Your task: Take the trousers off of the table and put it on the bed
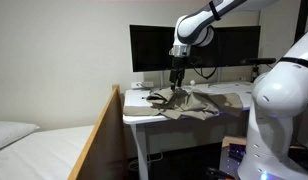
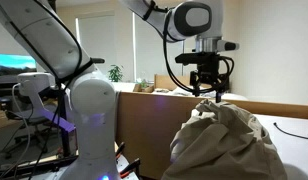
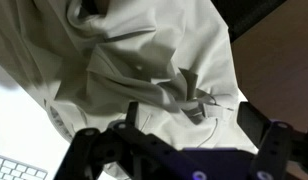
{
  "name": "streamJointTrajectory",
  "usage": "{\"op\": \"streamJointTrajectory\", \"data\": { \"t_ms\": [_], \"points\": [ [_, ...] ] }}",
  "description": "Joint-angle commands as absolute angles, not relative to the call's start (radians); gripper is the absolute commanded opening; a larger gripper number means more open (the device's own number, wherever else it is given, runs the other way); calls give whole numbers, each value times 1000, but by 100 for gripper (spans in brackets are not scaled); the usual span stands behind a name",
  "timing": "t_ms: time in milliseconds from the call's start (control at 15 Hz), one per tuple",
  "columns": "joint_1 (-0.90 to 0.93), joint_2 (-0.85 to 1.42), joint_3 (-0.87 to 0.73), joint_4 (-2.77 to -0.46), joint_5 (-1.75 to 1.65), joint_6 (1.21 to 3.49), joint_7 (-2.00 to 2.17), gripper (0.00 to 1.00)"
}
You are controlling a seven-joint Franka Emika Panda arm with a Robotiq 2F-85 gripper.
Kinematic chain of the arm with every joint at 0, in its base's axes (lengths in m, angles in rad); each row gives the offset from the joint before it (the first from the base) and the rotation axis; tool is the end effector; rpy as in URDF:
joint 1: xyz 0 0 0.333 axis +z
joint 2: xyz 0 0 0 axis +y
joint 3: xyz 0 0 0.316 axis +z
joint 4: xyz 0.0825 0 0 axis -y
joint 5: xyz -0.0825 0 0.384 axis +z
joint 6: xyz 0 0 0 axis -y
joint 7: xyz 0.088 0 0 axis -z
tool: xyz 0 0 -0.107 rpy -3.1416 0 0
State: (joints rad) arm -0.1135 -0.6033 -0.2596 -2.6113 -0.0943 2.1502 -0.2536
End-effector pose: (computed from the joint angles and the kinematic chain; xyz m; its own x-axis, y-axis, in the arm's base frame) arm 0.3487 -0.1415 0.4511 0.9892 -0.0394 0.1412 -0.0360 -0.9990 -0.0266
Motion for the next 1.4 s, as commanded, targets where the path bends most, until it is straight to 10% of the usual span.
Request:
{"op": "streamJointTrajectory", "data": {
  "t_ms": [0,1333],
  "points": [
    [-127,-601,-247,-2610,-85,2148,-261,100],
    [-113,-570,-244,-2579,-84,2129,-275,100]
  ]
}}
